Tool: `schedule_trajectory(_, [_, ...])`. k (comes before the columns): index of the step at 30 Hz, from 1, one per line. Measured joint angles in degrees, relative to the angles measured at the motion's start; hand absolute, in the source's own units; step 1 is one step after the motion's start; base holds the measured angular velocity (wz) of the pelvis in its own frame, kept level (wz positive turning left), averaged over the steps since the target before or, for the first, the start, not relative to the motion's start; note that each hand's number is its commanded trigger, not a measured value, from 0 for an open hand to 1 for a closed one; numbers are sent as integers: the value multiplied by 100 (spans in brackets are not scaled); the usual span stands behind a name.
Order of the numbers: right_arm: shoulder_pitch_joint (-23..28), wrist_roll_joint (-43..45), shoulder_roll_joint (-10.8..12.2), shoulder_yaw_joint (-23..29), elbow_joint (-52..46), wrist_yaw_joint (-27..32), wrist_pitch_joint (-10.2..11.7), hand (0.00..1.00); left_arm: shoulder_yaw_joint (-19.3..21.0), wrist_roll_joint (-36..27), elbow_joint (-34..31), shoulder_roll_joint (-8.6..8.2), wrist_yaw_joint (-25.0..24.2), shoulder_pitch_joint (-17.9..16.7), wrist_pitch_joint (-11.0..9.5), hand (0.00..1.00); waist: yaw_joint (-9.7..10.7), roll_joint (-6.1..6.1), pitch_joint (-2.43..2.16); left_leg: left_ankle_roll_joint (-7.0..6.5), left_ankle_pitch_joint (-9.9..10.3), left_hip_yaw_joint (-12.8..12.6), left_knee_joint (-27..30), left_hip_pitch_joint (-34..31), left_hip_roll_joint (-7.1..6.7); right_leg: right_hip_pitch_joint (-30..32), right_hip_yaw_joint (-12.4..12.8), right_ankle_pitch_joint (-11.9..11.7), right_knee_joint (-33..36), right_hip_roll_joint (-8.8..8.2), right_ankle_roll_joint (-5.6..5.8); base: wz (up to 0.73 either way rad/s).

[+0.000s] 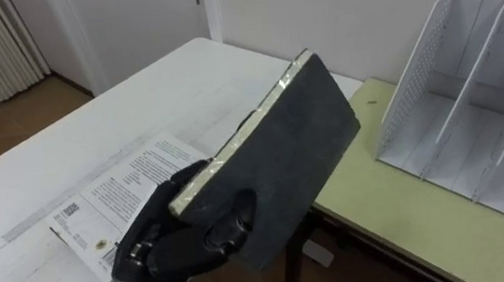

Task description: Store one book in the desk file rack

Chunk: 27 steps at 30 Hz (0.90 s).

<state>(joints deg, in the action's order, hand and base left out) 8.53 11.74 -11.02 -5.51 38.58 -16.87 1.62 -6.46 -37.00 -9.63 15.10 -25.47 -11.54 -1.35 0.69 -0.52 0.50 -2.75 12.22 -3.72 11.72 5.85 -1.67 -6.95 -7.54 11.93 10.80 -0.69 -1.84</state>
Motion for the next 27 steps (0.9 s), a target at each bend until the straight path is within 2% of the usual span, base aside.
schedule_trajectory(2, [212,-296,1,2,-479,-223,5,0,47,1,10,4,-15,-185,0,100,-66,-17,-6,0,0,-91,1,5,14,0,7,1,9,0,1,0])
schedule_trajectory(5, [471,-352,-10,14,-1128,-476,19,0,225,0,66,7,-18,-365,0,100,-84,-2,3,0,0,-86,1,13,16,-3,11,2,13,0,-1,0])
schedule_trajectory(9, [649,-574,-13,45,-1752,-774,18,0,452,-9,65,7,-20,-416,0,100,-92,19,15,0,0,-65,3,30,12,-21,18,2,21,-6,0,0])
schedule_trajectory(12, [711,-1167,-19,54,-2128,-970,20,0,615,-188,68,8,-20,-429,-5,100,-99,36,20,-2,3,-62,3,86,11,-64,33,2,5,-7,2,0])
schedule_trajectory(16, [763,-2109,-52,67,-2565,-1269,5,0,639,-637,134,9,-26,-430,-7,100,-117,-18,42,-15,13,-76,2,62,10,45,110,29,135,-5,13,-4])
schedule_trajectory(19, [802,-2707,-52,89,-2829,-1468,-6,0,639,-639,233,8,-57,-463,-6,100,-132,-55,30,-18,14,-91,4,52,2,113,139,64,261,-16,12,-8])
schedule_trajectory(25, [802,-3878,-51,145,-3104,-1869,-59,0,631,-652,327,-1,-276,-624,14,100,-151,-47,23,-17,14,-94,8,61,5,139,158,75,283,-12,-1,-2])
schedule_trajectory(27, [801,-4184,-50,142,-3232,-1970,-94,0,629,-859,470,0,-292,-620,14,100,-165,-48,21,-17,14,-94,8,69,5,136,176,75,282,-9,-1,-4])
